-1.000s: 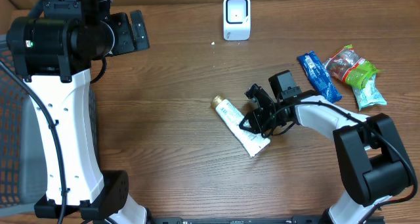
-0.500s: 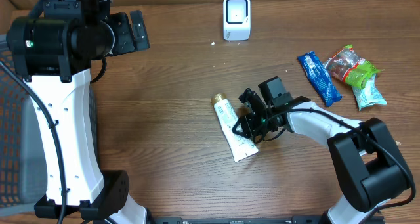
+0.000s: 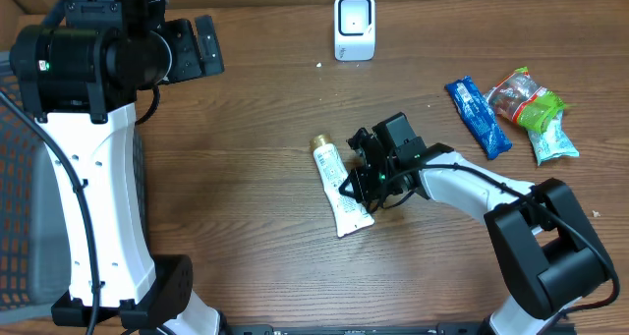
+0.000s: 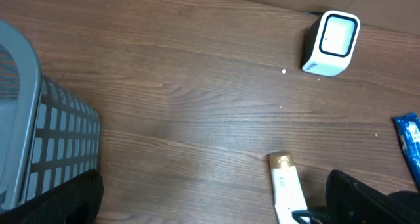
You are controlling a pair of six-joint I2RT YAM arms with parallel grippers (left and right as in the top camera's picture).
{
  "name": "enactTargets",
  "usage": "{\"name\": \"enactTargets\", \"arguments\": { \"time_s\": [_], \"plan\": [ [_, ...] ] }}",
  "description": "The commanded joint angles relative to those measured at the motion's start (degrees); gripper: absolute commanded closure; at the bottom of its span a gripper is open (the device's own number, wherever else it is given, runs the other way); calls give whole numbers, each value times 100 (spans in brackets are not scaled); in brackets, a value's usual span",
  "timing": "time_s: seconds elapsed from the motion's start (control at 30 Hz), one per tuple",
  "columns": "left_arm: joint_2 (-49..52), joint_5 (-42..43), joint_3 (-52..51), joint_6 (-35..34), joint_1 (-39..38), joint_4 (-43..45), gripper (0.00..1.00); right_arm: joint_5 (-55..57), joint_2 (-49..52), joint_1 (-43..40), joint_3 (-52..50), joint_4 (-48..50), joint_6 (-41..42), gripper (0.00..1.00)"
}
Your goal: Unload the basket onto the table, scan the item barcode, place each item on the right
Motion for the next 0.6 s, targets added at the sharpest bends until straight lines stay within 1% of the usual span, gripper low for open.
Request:
{"name": "enactTargets", "arguments": {
  "time_s": [0.0, 0.23, 0.3, 0.43, 0.57],
  "plan": [
    [-7, -57, -15, -76, -4, 24, 0, 802, 269, -339, 190, -616, -79, 96],
    [-7, -57, -15, -76, -4, 24, 0, 144, -160, -817, 1314, -1591, -208, 96],
    [-7, -57, -15, -76, -4, 22, 0, 68, -286, -866, 1558, -1768, -435, 96],
    [-7, -57, -15, -76, -4, 24, 0, 52, -603, -870, 1864, -1921, -734, 96],
    [-7, -57, -15, -76, -4, 22, 0, -31, -979, -870, 1923, -1941, -949, 96]
  ]
}}
